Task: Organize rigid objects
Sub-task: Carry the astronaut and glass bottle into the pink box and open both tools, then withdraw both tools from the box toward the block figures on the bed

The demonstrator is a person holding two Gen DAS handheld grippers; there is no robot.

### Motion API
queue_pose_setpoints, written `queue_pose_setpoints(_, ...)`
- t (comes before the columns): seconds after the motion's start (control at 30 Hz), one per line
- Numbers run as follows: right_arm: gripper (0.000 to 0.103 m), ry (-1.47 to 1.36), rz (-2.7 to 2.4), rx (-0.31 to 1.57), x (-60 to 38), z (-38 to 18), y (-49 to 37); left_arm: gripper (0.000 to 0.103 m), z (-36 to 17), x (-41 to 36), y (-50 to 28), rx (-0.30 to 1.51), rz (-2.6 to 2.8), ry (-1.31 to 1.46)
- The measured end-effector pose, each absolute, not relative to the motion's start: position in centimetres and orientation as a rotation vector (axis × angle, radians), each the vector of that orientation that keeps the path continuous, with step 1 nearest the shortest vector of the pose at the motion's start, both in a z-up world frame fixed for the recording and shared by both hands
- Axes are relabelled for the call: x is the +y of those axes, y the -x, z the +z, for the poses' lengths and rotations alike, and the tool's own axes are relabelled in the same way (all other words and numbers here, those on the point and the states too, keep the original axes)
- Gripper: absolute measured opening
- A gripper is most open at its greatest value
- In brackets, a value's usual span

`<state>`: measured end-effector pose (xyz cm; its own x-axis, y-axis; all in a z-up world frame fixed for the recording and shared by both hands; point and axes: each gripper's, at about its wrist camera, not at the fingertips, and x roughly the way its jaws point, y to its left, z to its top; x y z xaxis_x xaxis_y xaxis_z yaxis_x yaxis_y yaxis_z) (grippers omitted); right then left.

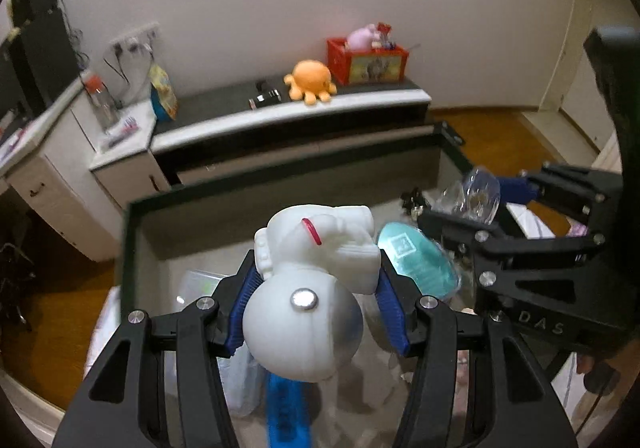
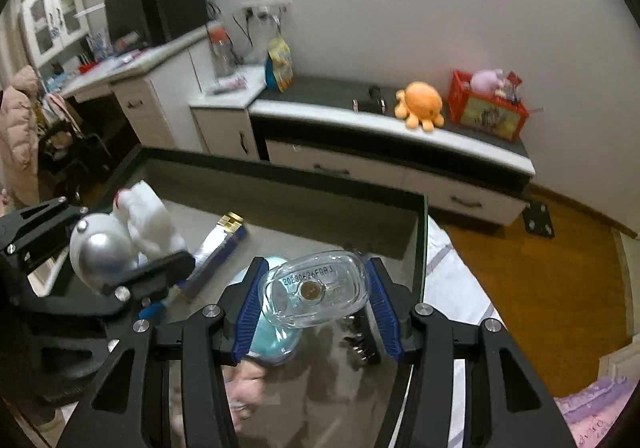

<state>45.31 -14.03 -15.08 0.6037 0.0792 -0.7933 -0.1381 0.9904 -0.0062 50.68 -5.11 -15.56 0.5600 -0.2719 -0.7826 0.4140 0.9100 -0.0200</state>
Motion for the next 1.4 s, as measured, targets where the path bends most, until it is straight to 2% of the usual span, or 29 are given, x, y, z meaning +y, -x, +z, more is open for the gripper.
queue_pose_setpoints(0.37, 0.053, 0.08, 0.129, 0.991, -14.2, -15.5, -47.1, 0.059, -17.6, -6.9, -52.1, 0.966, -0.389, -0.243)
queue_pose_setpoints(0.47, 0.053, 0.061, 0.133, 0.995, -14.4, -15.5, -46.7, 0.068, -17.4, -6.6, -51.8, 0.962, -0.376, -0.26)
queue_pose_setpoints(0.53, 0.053, 0.032, 0.143, 0.994, -14.7, -15.5, -46.3, 0.079, -17.0, -6.4, -51.4, 0.946, -0.362, -0.274)
queue_pose_setpoints(0.9, 0.058, -0.041, 0.166, 1.004, -14.8, -15.4, -42.8, 0.084, -15.4, -4.1, -47.8, 0.922, -0.363, -0.281)
queue_pose_setpoints(1.17, 0.059, -0.097, 0.212, 0.913, -14.6, -13.3, -37.5, 0.085, -12.1, -0.3, -42.8, 0.829, -0.34, -0.211)
queue_pose_setpoints(1.23, 0.061, -0.106, 0.223, 0.883, -14.5, -12.9, -35.8, 0.087, -11.1, 1.0, -40.5, 0.779, -0.321, -0.193)
queue_pose_setpoints(1.27, 0.067, -0.11, 0.227, 0.863, -14.3, -12.6, -34.6, 0.087, -10.7, 1.5, -39.4, 0.752, -0.322, -0.18)
queue_pose_setpoints(1.3, 0.075, -0.11, 0.221, 0.834, -14.1, -12.2, -33.2, 0.09, -10.2, 2.1, -38.1, 0.72, -0.316, -0.161)
queue_pose_setpoints(1.33, 0.078, -0.111, 0.219, 0.81, -14.0, -12.0, -32.0, 0.093, -9.9, 2.5, -36.9, 0.696, -0.305, -0.148)
queue_pose_setpoints(1.4, 0.08, -0.123, 0.233, 0.76, -13.5, -11.5, -29.4, 0.102, -9.1, 3.7, -33.9, 0.627, -0.305, -0.1)
